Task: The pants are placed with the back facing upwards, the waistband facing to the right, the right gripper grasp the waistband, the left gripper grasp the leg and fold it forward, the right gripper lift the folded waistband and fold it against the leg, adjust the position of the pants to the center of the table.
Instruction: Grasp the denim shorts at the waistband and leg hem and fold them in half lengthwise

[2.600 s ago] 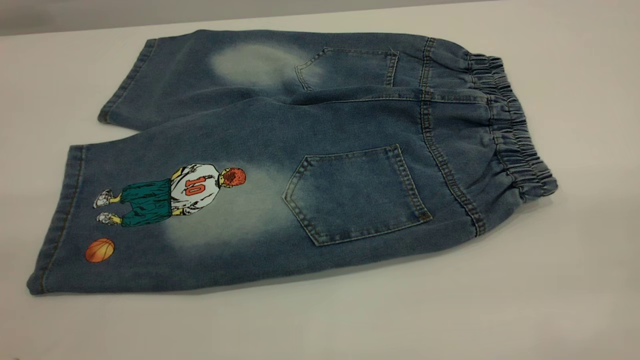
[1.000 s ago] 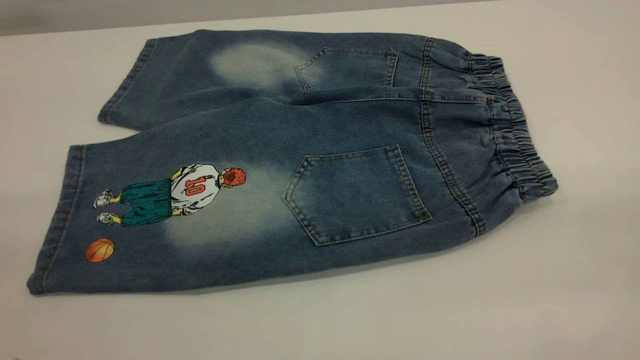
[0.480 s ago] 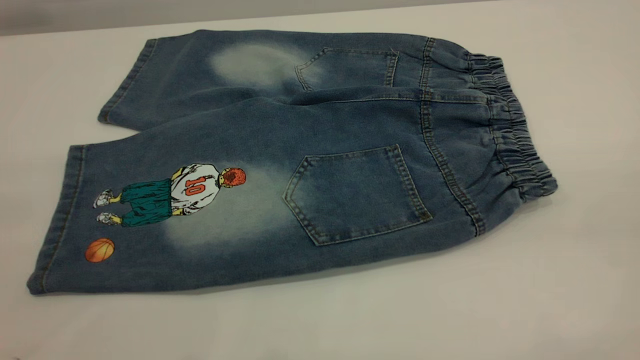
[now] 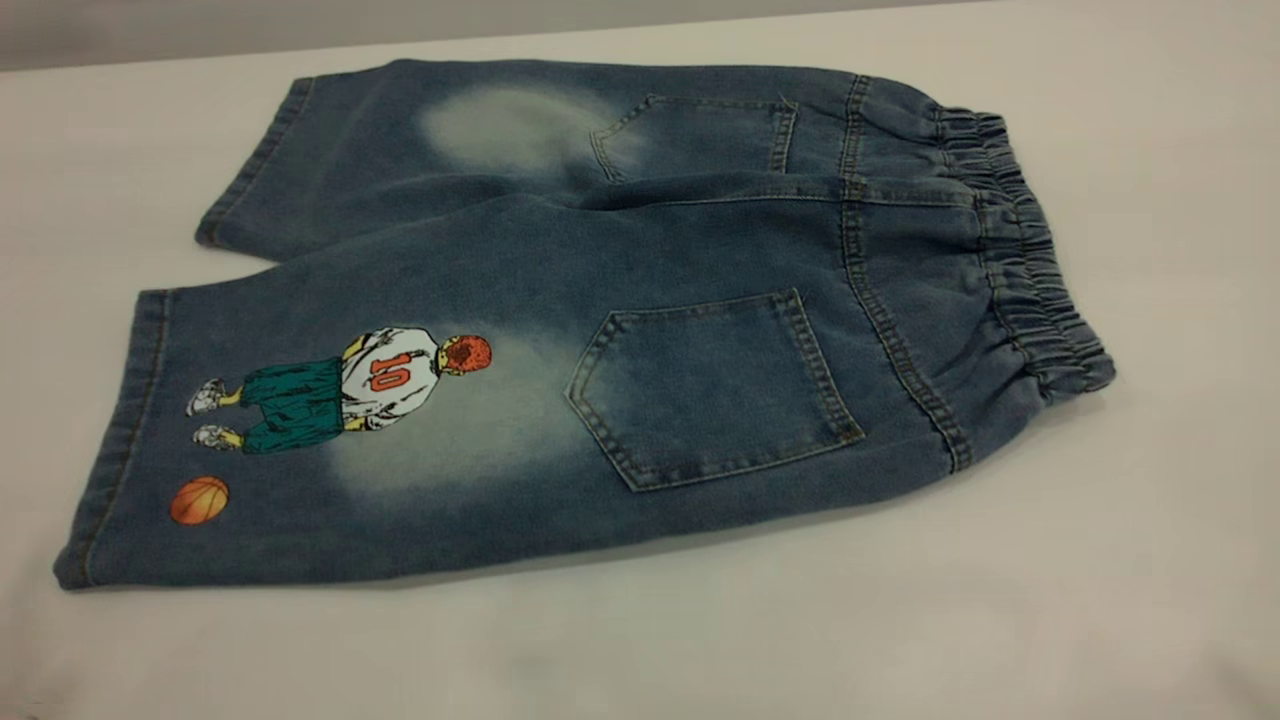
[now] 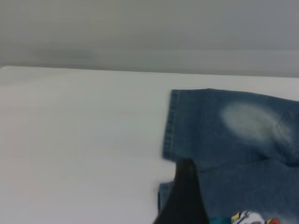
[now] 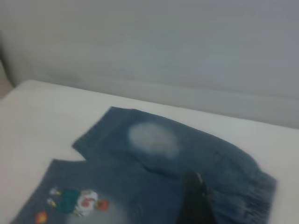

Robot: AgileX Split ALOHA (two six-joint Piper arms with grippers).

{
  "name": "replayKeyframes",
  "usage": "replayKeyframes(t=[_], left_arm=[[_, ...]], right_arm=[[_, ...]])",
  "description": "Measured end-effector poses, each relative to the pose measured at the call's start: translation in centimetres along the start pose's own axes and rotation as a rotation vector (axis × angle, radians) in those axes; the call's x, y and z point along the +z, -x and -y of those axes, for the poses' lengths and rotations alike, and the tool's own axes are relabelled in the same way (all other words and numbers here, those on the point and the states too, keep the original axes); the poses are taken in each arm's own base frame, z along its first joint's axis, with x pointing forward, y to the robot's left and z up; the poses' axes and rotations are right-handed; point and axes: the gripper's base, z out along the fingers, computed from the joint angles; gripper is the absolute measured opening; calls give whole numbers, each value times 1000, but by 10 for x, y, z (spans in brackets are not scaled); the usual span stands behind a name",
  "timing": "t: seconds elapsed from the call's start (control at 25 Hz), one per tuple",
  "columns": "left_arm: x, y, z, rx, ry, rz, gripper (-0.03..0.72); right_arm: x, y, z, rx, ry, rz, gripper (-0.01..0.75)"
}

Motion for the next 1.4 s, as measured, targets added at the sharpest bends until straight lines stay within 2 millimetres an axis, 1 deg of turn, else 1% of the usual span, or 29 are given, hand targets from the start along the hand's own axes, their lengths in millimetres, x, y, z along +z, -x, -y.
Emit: replayKeyframes(t=[0.12, 0.2, 0.28, 0.36, 0.52, 0.6, 0.72, 0.88, 1.0, 1.16, 1.4], left_arm=[[25, 23, 2, -3, -3, -14, 546], [46, 33, 4, -6, -5, -34, 546], [67, 39, 5, -14, -12, -44, 546], [90, 38, 7, -35, -26, -70, 546], [126, 39, 9, -32, -41, -64, 546], [139, 39, 10, -30, -51, -54, 546], [156, 38, 11, -19, -61, -51, 546], [169, 34, 11, 19, -60, -65, 546], [170, 34, 11, 18, -59, -65, 546], [171, 34, 11, 20, -58, -62, 546], [171, 35, 11, 22, -56, -52, 546]], right_arm=[[31, 5, 8, 34, 0, -50, 430], [50, 5, 14, 52, -14, -90, 430], [72, 3, 21, 72, -27, -142, 430], [91, -1, 26, 99, -32, -197, 430], [129, -15, 35, 135, -14, -322, 430], [147, -22, 39, 156, 8, -374, 430], [172, -27, 41, 182, 54, -422, 430], [200, -40, 42, 216, 151, -510, 430], [216, -43, 50, 254, 197, -528, 430], [226, -40, 74, 350, 256, -517, 430], [222, -51, 125, 517, 288, -509, 430]])
